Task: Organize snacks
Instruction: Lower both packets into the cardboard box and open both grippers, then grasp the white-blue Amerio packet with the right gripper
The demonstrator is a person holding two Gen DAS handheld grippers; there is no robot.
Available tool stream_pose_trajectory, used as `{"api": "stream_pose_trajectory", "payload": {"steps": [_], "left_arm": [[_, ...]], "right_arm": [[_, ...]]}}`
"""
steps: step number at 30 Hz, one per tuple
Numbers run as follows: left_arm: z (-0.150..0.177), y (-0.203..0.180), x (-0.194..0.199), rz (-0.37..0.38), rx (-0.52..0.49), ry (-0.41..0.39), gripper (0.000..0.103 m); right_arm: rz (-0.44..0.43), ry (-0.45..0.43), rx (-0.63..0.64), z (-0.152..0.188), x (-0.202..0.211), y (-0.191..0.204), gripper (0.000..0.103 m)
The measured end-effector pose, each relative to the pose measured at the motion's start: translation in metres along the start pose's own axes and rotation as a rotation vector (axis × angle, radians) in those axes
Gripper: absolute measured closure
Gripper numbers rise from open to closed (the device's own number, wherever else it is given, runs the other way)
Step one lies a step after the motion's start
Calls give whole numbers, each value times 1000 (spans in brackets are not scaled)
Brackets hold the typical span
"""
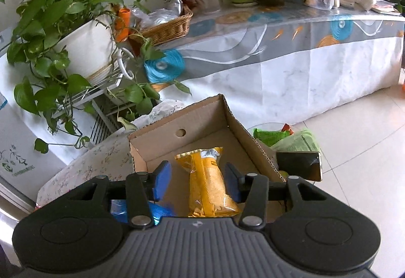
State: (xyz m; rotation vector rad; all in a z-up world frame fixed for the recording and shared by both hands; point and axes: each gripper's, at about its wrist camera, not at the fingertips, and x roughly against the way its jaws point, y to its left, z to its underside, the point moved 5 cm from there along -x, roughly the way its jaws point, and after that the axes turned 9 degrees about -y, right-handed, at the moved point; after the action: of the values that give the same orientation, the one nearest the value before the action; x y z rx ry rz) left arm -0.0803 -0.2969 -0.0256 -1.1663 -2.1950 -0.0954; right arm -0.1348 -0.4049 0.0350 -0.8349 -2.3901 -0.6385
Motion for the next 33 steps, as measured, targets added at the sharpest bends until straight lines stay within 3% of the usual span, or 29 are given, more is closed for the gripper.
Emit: {"api": "stream_pose_trajectory", "payload": {"steps": [2, 8, 14, 18, 24, 28, 33], "left_arm": [[-2, 0, 3, 0, 5, -9, 18], [-19, 20, 26, -21, 64, -34, 16], [-38, 75, 78, -159, 116, -94, 12], [-31, 114, 108, -257, 164, -100, 10], [-12, 149, 136, -311, 221, -77, 9], [-6, 162, 148, -321, 231, -78, 9], [-2, 181, 160, -342, 250, -95, 8]], "right_arm": [[-11, 7, 0, 1, 0, 2, 45], [-66, 17, 3, 2, 0, 9, 39], [-181, 39, 50, 13, 3, 31, 36], [-293, 66, 118, 28, 10, 60, 33], [-384, 112, 240, 62, 27, 92, 24], [-351, 174, 215, 90, 30, 94, 24], [-270, 250, 68, 124, 28, 86, 24]]}}
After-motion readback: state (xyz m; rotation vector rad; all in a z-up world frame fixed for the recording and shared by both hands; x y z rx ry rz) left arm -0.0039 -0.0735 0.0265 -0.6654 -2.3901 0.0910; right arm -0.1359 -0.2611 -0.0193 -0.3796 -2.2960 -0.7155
